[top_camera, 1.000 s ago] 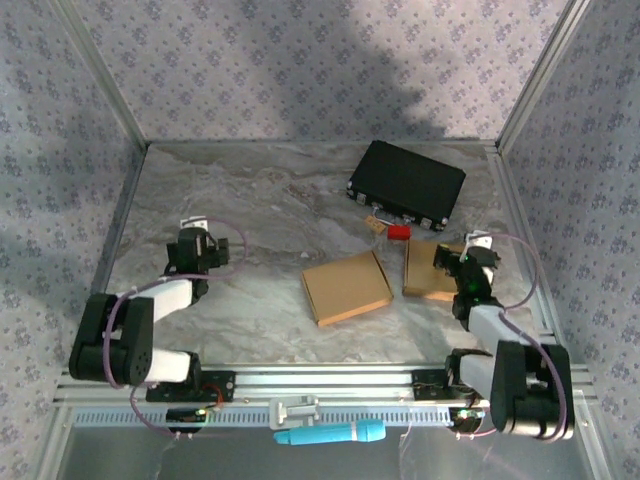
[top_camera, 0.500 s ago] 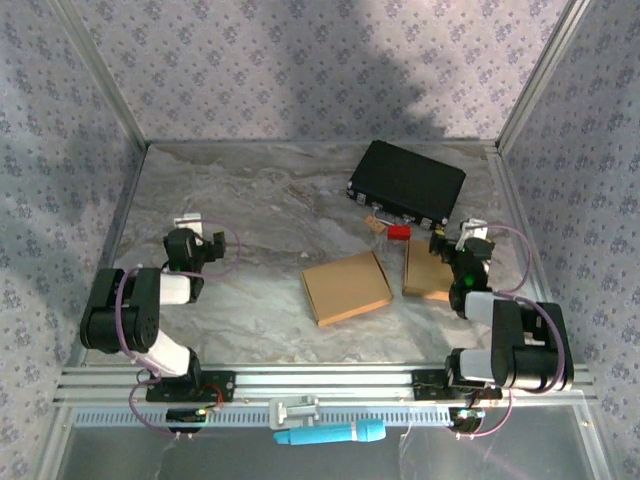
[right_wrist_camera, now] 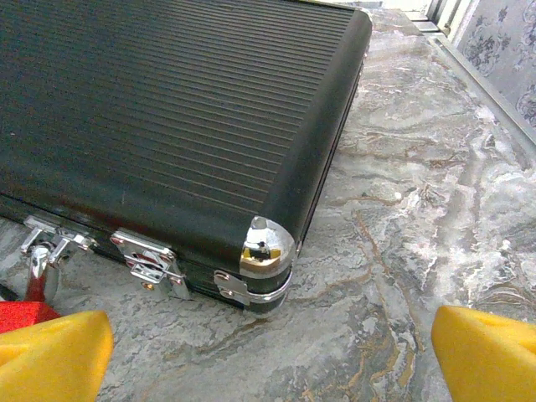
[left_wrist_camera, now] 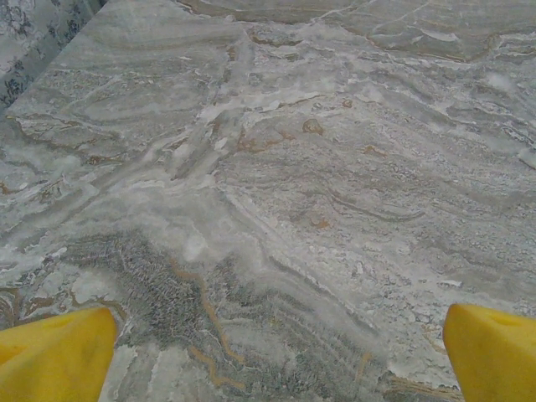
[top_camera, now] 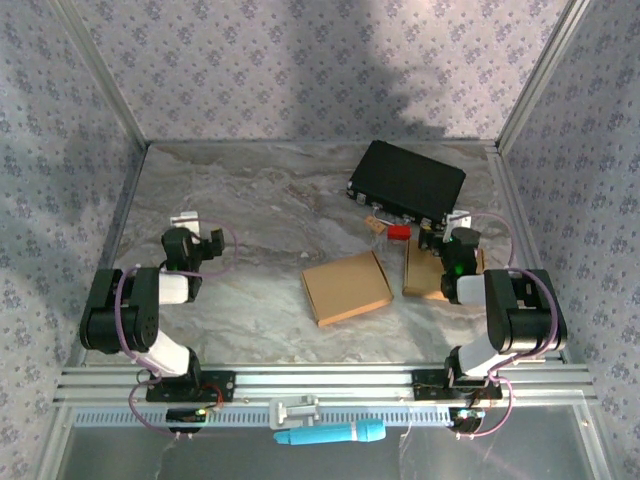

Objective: Fold the paper box

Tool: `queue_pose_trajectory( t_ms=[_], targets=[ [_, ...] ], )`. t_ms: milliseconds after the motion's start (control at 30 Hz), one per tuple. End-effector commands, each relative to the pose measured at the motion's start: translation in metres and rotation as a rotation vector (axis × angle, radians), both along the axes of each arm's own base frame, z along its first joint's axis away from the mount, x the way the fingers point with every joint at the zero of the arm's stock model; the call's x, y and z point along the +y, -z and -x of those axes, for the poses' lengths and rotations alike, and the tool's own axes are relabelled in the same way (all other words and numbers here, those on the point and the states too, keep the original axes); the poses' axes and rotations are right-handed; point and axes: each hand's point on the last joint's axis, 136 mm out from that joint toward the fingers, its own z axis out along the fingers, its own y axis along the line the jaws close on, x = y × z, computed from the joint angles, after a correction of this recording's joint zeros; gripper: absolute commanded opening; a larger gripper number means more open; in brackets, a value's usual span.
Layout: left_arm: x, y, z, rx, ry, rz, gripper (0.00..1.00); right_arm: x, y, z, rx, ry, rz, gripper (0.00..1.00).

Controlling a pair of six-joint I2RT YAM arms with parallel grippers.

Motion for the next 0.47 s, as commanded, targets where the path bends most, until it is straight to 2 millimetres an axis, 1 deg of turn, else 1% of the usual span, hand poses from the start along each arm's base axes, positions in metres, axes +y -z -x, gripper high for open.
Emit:
queue_pose_trajectory(
  t_ms=[0, 433],
  targets=[
    [-0.0039, -0.0159, -0.0095, -0.057, 0.018, 0.020, 1.00, -0.0044, -0.0067, -0.0043, -0.014, 0.016, 0.024, 0.99],
    [-0.0036, -0.0154, -0.0095, -0.056, 0.016, 0.020, 1.00, -0.0035, -0.0063, -0.0040, -0.015, 0.013, 0.024, 0.99]
  ],
)
